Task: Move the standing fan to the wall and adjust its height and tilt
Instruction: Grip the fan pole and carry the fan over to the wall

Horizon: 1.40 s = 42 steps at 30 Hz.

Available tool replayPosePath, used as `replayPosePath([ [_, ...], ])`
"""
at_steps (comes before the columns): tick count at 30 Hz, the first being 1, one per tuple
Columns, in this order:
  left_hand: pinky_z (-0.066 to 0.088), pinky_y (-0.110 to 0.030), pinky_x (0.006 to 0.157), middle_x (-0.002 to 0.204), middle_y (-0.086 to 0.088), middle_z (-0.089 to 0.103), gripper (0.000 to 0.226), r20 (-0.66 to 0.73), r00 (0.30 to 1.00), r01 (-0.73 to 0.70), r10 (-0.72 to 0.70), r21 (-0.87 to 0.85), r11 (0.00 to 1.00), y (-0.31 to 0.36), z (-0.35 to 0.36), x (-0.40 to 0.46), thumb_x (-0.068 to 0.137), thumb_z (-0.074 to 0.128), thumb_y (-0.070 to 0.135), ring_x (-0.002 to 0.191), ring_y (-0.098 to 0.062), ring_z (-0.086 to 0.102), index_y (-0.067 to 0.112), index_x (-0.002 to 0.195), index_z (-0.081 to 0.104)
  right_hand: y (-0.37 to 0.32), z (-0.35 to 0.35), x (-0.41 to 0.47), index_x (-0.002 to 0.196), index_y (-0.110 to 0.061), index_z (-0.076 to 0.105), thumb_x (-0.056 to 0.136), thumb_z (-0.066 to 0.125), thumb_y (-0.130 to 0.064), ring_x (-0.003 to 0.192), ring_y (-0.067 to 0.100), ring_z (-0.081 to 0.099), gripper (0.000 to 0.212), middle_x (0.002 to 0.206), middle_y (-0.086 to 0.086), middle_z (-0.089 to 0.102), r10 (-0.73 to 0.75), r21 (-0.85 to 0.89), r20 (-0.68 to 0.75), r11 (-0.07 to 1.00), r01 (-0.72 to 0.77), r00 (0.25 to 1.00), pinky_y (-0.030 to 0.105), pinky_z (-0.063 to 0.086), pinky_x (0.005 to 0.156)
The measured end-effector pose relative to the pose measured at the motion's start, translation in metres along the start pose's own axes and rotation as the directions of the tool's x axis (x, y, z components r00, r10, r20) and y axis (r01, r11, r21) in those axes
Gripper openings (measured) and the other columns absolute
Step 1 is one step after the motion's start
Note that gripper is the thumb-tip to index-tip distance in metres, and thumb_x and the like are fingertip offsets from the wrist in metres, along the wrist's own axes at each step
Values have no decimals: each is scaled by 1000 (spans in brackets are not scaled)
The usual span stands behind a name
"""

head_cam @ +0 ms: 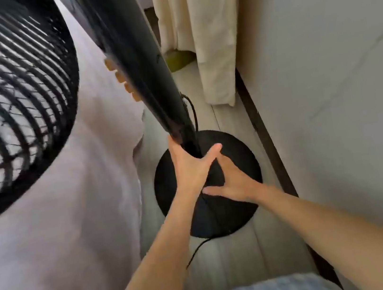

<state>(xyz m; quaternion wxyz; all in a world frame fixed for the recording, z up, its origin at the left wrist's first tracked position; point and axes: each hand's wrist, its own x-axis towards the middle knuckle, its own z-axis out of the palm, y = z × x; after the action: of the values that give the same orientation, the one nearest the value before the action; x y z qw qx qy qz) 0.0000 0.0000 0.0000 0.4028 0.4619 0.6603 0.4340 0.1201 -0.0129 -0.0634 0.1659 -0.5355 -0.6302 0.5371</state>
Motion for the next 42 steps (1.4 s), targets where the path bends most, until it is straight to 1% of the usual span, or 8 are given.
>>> replayPosePath([
  [4,49,-17,73,88,2,65,40,-103,994,-58,46,-110,992,-9,8,30,72,76,17,82,0,63,3,106,60,10,24,44,146,-32,-8,60,76,-60,144,9,8,123,158,-9,7,-120,23,49,993,119,992,43,19,118],
  [8,46,-9,53,63,2,54,16,-142,984,-125,104,-150,981,-11,12,35,75,70,6,53,3,54,6,73,54,15,27,58,143,-18,16,72,78,-27,129,4,28,94,149,2,28,-109,208,-7,972,108,994,24,27,107],
  [15,47,-13,54,62,-2,50,22,-107,986,-143,127,-159,977,-7,5,21,74,64,-4,54,0,52,11,67,50,13,20,52,143,-30,-5,66,82,-29,139,15,17,116,152,-2,12,-122,177,190,980,88,974,32,24,113],
  [18,47,-12,55,65,-5,51,20,-41,991,-128,124,-146,981,-4,-2,16,75,63,-4,61,-8,53,10,68,51,13,32,48,140,-39,1,55,84,-46,138,14,21,119,150,-5,16,-104,146,83,985,91,991,37,27,113],
  [23,52,-26,68,74,-14,53,15,110,984,-136,142,-59,989,-1,-14,15,73,66,-4,73,-21,56,6,73,54,7,71,54,116,-28,36,65,76,-38,110,10,52,67,120,-2,51,10,338,-331,935,109,944,25,46,89],
  [26,54,-38,79,77,-15,56,15,214,967,-135,137,-24,991,2,-22,16,71,68,-2,77,-23,58,6,74,57,5,61,53,100,-22,44,76,63,-16,86,13,58,31,96,3,59,-16,271,-344,956,116,939,22,43,64],
  [33,52,-23,72,70,-4,56,23,144,979,-141,145,-43,989,2,-24,-1,73,69,-2,75,-17,59,13,67,53,7,61,56,104,-18,58,71,74,-18,93,11,63,36,98,2,68,-40,249,-300,961,118,953,27,51,81],
  [42,52,-29,75,75,-13,56,14,176,984,36,-19,-92,995,67,-56,-51,72,68,-5,74,-18,58,3,74,56,-57,64,-33,103,-12,53,75,65,-2,91,18,61,33,98,10,64,147,363,-346,932,-13,926,24,49,75],
])
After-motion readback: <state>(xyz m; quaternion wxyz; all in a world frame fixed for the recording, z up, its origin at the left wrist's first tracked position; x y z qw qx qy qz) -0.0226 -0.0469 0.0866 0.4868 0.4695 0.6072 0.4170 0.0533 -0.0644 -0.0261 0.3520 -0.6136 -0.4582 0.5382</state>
